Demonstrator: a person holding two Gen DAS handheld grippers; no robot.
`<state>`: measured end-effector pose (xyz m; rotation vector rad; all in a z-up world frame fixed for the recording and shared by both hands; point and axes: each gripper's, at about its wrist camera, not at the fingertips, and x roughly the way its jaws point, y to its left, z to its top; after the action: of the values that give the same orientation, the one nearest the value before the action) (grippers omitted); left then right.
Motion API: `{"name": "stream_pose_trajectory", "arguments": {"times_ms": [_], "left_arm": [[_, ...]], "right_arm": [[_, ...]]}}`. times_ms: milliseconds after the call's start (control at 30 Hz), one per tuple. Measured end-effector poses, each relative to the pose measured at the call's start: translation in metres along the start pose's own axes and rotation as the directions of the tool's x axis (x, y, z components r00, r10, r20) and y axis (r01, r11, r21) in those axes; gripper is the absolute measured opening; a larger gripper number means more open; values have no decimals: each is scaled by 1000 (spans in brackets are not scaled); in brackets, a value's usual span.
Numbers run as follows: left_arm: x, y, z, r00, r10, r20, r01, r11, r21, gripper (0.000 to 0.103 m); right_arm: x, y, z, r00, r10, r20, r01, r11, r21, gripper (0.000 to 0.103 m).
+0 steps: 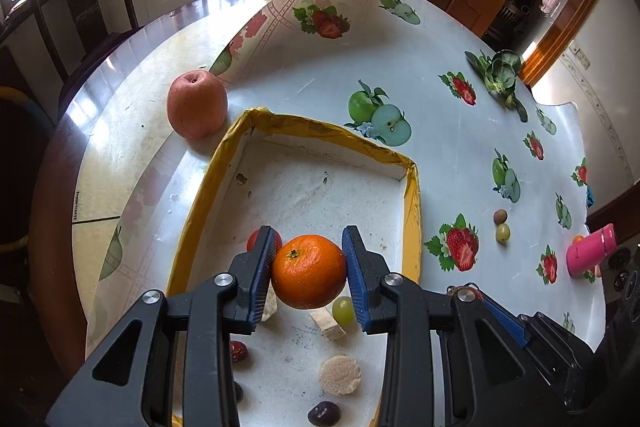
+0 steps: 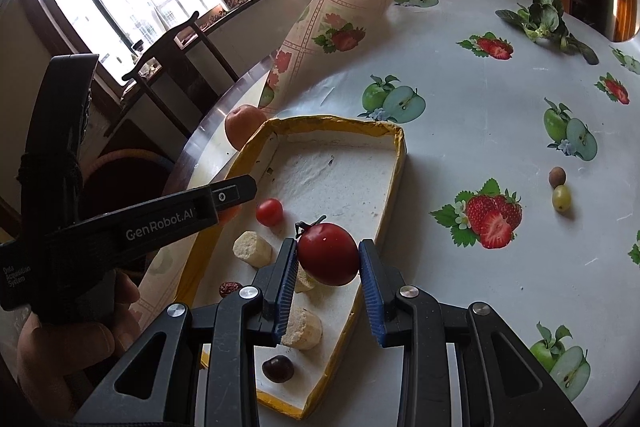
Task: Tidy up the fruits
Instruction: 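Carry the orange into the tray with the left tool while the right tool carries the cherry tomato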
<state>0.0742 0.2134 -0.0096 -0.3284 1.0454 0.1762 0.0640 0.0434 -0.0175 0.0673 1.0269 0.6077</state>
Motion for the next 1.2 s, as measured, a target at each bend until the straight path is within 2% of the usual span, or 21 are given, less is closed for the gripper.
{"name": "stream_pose_trajectory", "arguments": {"times_ms": [300,500,967,1200], "left_arm": [[24,13,29,1000,17,-10,-17,1000,-15,32],[51,12,36,998,36,-43,-36,999,-4,32],[104,19,22,985,74,-156,-75,997,0,32],[104,16,15,980,111,-165,-110,994,13,33]], "right_arm": [[32,9,20,1000,7,-22,-8,1000,-21,31],[57,9,20,998,-4,-60,2,1000,-30,31],[106,2,11,987,-36,-155,26,998,-64,31],[110,12,10,984,-85,-155,65,989,-132,32]]}}
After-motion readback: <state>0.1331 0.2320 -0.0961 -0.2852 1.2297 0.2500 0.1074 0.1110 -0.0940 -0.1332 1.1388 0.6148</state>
